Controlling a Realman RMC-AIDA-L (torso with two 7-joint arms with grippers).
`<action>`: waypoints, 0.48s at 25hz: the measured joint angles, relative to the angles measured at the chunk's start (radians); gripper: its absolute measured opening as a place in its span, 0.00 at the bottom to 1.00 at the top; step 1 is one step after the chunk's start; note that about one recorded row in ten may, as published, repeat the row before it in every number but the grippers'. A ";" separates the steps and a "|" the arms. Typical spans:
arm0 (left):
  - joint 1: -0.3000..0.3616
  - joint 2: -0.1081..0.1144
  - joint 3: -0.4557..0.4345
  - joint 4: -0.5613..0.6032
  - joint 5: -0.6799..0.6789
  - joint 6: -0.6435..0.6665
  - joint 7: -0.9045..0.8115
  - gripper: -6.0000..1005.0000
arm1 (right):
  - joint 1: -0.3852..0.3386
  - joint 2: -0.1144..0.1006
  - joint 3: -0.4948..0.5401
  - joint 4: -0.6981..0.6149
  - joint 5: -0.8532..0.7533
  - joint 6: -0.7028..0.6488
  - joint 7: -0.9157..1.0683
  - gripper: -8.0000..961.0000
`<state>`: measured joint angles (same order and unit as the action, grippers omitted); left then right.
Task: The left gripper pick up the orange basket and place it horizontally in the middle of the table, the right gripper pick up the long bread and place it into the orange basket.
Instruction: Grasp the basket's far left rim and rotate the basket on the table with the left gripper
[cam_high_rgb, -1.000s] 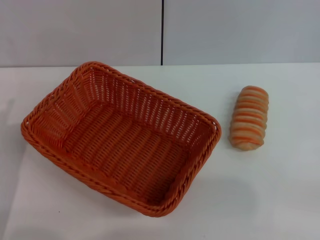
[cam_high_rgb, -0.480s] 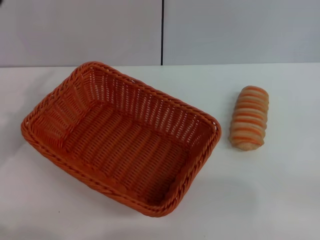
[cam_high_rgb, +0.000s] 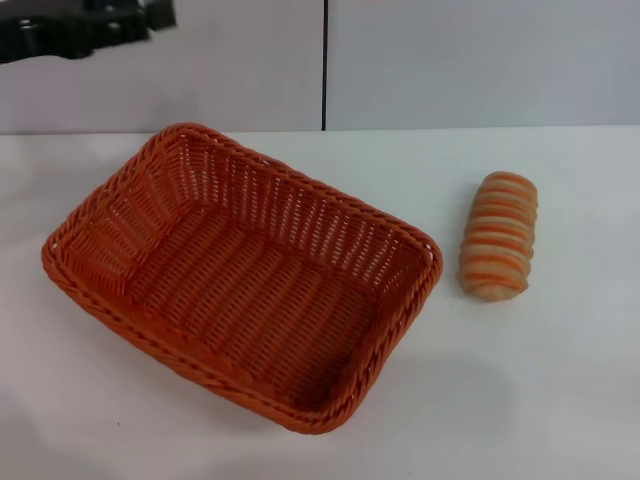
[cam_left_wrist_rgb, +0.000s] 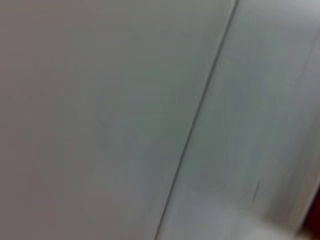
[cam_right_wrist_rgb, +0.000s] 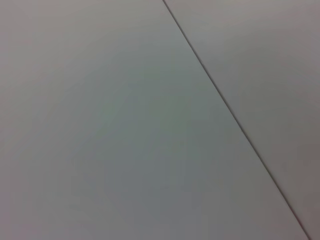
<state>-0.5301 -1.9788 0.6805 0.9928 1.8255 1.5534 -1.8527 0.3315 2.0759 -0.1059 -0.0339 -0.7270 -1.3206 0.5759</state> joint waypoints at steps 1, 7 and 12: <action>-0.015 -0.005 0.008 0.044 0.066 -0.002 -0.031 0.75 | 0.000 0.000 0.000 0.000 0.000 0.000 0.000 0.76; -0.109 -0.038 0.018 0.166 0.382 -0.005 -0.106 0.74 | -0.001 0.000 0.000 0.002 0.000 0.014 0.001 0.76; -0.155 -0.063 0.021 0.168 0.549 -0.033 -0.109 0.74 | 0.000 0.000 0.000 0.004 0.000 0.037 0.001 0.76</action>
<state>-0.6848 -2.0416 0.7018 1.1606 2.3750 1.5202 -1.9618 0.3318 2.0754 -0.1059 -0.0301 -0.7270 -1.2837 0.5768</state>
